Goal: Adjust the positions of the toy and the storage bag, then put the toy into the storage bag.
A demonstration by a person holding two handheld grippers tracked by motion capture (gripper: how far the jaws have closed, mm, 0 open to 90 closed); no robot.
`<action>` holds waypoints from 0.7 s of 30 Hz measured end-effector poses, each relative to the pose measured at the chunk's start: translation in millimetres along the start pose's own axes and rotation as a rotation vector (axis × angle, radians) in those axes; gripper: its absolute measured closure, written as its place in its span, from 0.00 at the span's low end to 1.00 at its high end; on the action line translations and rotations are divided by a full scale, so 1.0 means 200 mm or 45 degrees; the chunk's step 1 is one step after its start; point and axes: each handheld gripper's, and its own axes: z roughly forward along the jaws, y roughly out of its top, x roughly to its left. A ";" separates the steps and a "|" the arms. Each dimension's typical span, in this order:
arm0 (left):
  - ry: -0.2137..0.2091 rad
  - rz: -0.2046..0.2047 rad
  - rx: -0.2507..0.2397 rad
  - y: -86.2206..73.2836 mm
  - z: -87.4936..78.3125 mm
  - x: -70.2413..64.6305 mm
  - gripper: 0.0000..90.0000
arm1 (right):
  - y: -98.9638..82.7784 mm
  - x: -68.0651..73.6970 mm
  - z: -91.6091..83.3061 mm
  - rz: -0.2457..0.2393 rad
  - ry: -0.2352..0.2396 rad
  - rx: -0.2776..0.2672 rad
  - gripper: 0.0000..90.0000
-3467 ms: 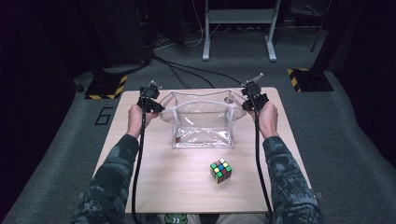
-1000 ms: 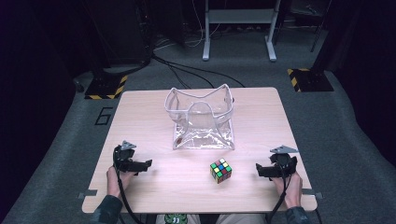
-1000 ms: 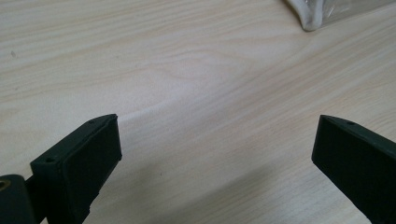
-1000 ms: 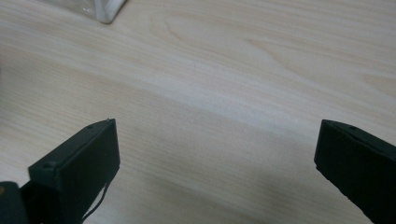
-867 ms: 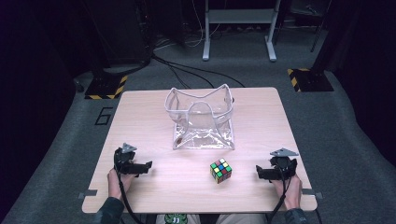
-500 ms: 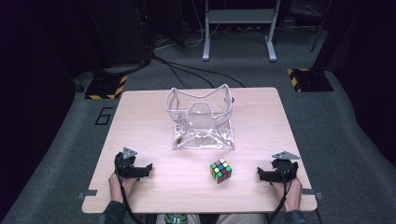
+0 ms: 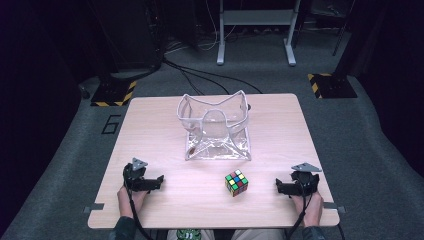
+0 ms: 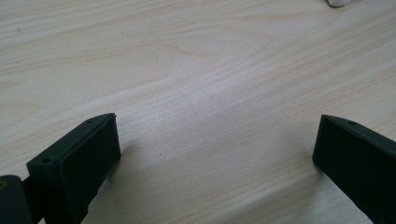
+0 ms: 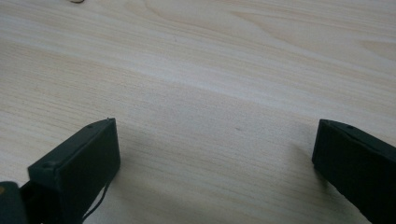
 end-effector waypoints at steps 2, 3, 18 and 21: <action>0.003 -0.002 0.000 0.00 0.00 0.00 0.01 | 0.00 0.00 0.00 -0.001 -0.002 -0.005 0.01; 0.003 -0.002 0.000 0.00 0.00 0.00 0.01 | 0.00 0.00 0.00 0.000 -0.002 -0.005 0.01; -0.008 0.016 0.016 0.01 0.00 -0.01 0.01 | 0.00 0.01 0.00 0.007 -0.014 -0.010 0.00; -0.008 0.004 0.012 0.00 0.00 -0.01 0.01 | 0.00 0.01 0.00 0.008 -0.003 -0.001 0.00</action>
